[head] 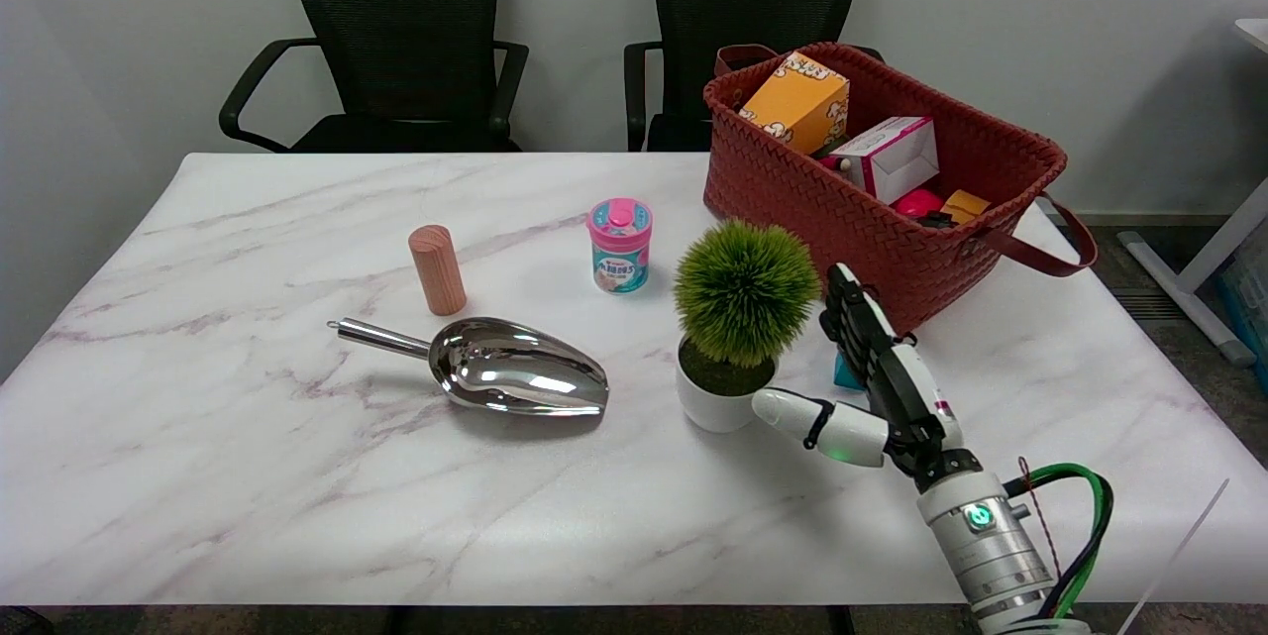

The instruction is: Pick up the potted plant.

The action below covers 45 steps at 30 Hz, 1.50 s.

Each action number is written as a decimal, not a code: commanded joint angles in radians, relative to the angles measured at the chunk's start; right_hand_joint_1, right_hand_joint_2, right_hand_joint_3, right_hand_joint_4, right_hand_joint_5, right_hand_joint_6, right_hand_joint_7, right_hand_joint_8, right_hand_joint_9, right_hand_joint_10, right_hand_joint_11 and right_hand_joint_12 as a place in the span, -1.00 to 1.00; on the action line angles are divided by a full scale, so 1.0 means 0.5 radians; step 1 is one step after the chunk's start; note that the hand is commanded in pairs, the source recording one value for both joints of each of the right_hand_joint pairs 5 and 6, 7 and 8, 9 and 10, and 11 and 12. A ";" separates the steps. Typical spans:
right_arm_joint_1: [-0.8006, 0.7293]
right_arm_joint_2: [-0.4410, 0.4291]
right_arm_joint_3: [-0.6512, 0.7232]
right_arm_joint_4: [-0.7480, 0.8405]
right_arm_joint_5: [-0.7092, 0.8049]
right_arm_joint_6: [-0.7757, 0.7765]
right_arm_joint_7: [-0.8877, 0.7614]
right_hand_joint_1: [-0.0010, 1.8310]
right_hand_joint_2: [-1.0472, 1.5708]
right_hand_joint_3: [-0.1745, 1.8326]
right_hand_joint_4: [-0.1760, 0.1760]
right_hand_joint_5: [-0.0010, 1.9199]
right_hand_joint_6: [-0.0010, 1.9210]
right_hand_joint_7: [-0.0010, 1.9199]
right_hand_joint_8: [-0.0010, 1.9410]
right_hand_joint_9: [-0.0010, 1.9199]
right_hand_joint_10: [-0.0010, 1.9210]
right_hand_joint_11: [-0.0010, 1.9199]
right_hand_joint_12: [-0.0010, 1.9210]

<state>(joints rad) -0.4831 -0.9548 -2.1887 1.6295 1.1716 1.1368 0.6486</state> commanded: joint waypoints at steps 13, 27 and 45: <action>0.149 -0.013 0.001 -0.151 0.191 -0.285 0.043 0.19 0.37 -0.81 0.00 -1.00 -1.00 -1.00 -1.00 -1.00 -1.00 -0.92 -0.92; 0.211 -0.032 -0.002 -0.175 0.183 -0.371 0.026 0.18 0.39 -0.84 0.00 -1.00 -1.00 -1.00 -1.00 -1.00 -1.00 -0.92 -0.92; 0.278 -0.099 -0.021 -0.188 0.164 -0.476 0.043 0.17 0.40 -0.86 0.00 -1.00 -1.00 -1.00 -1.00 -1.00 -1.00 -0.92 -0.92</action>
<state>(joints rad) -0.3697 -0.9798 -2.1934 1.5449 1.2567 0.9415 0.6660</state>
